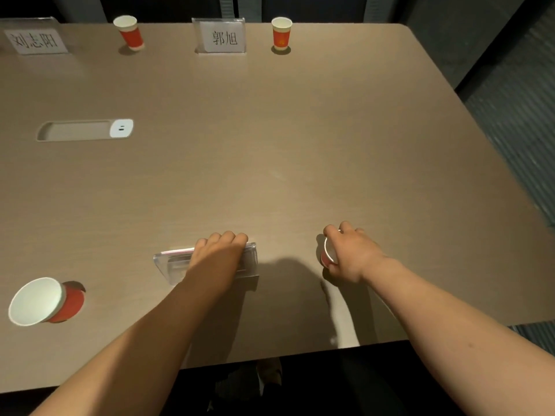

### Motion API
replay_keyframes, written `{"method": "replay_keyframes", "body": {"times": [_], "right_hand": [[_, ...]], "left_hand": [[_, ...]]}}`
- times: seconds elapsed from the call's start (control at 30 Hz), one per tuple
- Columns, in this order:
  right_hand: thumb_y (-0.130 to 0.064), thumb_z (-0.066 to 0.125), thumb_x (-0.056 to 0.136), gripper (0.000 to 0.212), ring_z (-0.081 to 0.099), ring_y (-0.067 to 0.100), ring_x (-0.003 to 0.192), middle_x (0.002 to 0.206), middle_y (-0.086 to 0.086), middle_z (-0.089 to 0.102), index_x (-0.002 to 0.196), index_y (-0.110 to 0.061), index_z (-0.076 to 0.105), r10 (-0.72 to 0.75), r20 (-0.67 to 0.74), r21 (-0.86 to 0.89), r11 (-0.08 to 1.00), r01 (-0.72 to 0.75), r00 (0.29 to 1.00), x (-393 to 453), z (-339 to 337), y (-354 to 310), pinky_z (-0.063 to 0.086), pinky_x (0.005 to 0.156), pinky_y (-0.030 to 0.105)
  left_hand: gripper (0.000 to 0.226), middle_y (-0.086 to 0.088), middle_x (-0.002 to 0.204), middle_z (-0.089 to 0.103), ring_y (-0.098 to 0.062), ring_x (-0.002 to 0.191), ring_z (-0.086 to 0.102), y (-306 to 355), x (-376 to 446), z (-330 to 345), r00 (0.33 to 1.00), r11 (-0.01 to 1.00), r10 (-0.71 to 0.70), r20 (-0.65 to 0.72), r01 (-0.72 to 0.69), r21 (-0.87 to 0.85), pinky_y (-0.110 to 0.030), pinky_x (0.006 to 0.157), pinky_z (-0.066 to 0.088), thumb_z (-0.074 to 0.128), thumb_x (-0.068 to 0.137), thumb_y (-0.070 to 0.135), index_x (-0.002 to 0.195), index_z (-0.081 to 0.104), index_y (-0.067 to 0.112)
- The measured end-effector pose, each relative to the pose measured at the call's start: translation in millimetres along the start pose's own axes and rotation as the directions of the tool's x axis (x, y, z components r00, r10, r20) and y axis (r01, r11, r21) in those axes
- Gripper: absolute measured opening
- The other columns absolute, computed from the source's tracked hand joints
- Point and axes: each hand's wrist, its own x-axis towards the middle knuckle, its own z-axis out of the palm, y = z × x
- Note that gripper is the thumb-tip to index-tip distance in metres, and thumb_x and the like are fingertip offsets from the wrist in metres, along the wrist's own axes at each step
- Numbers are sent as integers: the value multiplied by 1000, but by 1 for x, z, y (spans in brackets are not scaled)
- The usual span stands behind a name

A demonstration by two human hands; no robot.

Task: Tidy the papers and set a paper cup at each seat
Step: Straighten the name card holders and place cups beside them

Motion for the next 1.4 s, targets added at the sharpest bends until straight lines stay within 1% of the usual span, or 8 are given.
{"method": "replay_keyframes", "body": {"times": [0.23, 0.37, 0.5, 0.63, 0.87, 1.1, 1.2, 1.4], "right_hand": [[-61, 76, 64, 114, 29, 36, 139, 154, 7, 26, 151, -28, 9, 14, 5, -114, 993, -13, 1000, -9, -12, -15, 36, 109, 51], [-53, 64, 80, 76, 39, 32, 134, 146, 9, 41, 143, -22, 34, -195, -244, -92, 980, 178, 950, -28, -23, -67, 39, 107, 46], [-38, 57, 87, 24, 62, 34, 92, 95, 10, 65, 91, -15, 61, -426, -380, -46, 895, 443, 821, -52, -23, -150, 48, 79, 38], [-33, 50, 90, 25, 63, 37, 81, 84, 12, 68, 75, -15, 57, -562, -309, -97, 821, 562, 767, -72, -14, -239, 46, 72, 37], [-31, 46, 91, 27, 48, 28, 69, 72, 1, 48, 68, -19, 39, -565, -243, -96, 823, 560, 789, -107, 16, -364, 36, 62, 32], [-32, 51, 92, 16, 57, 33, 100, 106, 10, 61, 96, -17, 54, -483, -207, -125, 876, 467, 851, -137, 36, -448, 43, 80, 36], [-26, 55, 88, 37, 48, 32, 115, 124, 9, 52, 124, -20, 49, -445, -166, -191, 890, 414, 880, -127, 39, -461, 40, 92, 39], [-9, 68, 76, 90, 17, 37, 144, 159, 10, 15, 147, -35, 19, -405, -113, -252, 895, 368, 907, -69, 47, -480, 29, 114, 49]], "left_hand": [[80, -7, 136, 55, -30, 126, 50, -6, -19, -10, 990, 999, 31, -140, -36, -36, -43, 106, 35, 83, 67, 24, 139, 48, 16], [44, -3, 116, 59, -27, 110, 54, -28, -44, -29, 979, 995, 18, -204, -38, -94, -39, 96, 39, 71, 77, 34, 116, 58, 18], [20, 0, 93, 60, -23, 93, 56, -62, -80, -54, 997, 993, -43, -65, 36, -116, -32, 77, 36, 50, 91, 39, 89, 57, 21], [18, -1, 91, 62, -24, 90, 58, -132, -131, -65, 985, 982, -132, -108, 116, -148, -30, 69, 35, 48, 92, 35, 79, 48, 22], [19, -2, 79, 56, -26, 71, 49, -250, -217, -72, 973, 975, -173, -152, 148, -166, -30, 60, 33, 50, 87, 29, 73, 43, 19], [34, 4, 68, 50, -22, 67, 52, -322, -276, -79, 984, 972, -157, -83, 139, -191, -30, 59, 43, 53, 85, 30, 59, 32, 24], [32, 4, 71, 51, -22, 68, 51, -342, -278, -83, 984, 973, -156, -88, 138, -182, -29, 57, 35, 51, 85, 27, 60, 32, 24], [26, 6, 77, 54, -20, 70, 53, -374, -247, -79, 993, 982, -92, -67, 80, -170, -30, 59, 34, 52, 88, 32, 67, 37, 26]]}}
